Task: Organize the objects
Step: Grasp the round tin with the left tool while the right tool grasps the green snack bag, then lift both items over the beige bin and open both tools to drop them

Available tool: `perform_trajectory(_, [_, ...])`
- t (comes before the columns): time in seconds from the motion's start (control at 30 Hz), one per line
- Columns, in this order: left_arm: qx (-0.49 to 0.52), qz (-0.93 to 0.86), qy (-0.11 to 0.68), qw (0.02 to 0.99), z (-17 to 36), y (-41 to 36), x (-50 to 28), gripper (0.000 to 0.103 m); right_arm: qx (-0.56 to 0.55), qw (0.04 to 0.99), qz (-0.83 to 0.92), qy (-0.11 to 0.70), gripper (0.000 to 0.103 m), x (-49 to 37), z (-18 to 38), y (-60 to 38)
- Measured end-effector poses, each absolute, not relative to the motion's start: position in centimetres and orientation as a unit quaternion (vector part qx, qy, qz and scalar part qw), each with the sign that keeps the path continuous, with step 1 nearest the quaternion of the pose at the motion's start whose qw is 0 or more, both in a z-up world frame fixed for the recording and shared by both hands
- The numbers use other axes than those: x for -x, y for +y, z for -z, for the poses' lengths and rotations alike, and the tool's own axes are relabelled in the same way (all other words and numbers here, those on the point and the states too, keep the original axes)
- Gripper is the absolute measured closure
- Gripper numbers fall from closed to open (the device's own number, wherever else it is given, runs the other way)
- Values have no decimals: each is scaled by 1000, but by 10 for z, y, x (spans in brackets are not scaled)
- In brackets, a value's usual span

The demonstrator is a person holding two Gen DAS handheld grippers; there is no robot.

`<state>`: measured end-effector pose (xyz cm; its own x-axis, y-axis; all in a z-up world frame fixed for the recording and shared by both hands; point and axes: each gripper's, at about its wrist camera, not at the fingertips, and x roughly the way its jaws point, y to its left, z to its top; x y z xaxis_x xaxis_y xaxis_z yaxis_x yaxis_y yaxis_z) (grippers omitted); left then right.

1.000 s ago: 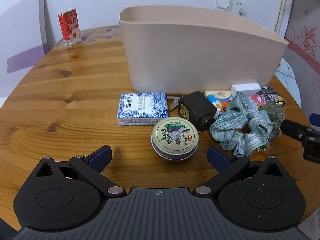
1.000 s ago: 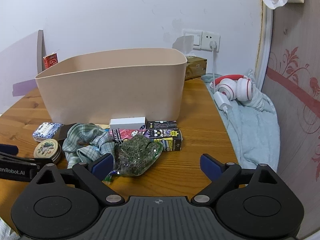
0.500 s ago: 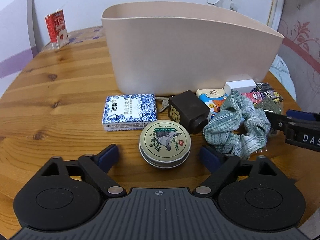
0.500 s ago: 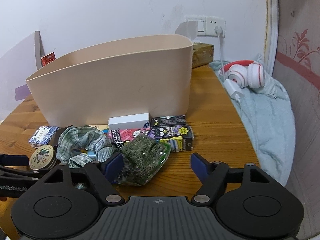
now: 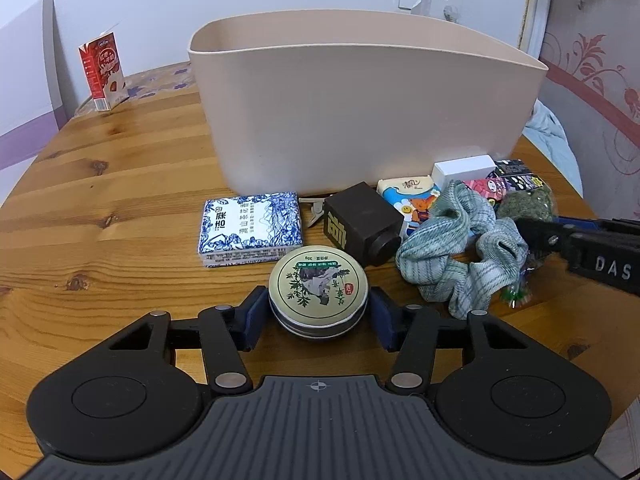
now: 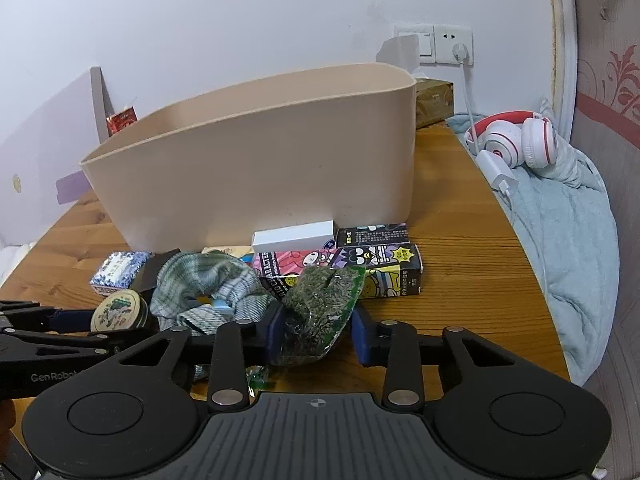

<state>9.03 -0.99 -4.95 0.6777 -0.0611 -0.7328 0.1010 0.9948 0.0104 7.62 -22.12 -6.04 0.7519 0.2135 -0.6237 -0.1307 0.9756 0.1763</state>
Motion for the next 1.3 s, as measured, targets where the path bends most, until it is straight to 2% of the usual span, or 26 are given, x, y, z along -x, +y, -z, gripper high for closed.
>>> perform_trajectory(0.33, [-20, 54, 392, 918, 39, -4, -81, 48, -62, 939, -83, 327, 82, -65, 49, -225])
perform_trajectory(0.8, [-10, 51, 328, 943, -17, 2, -77, 48, -70, 961, -76, 256, 82, -56, -3, -239])
perform_trajectory(1.3, [-16, 44, 277, 960, -72, -2, -122, 48, -60, 974, -100, 194, 82, -91, -57, -228])
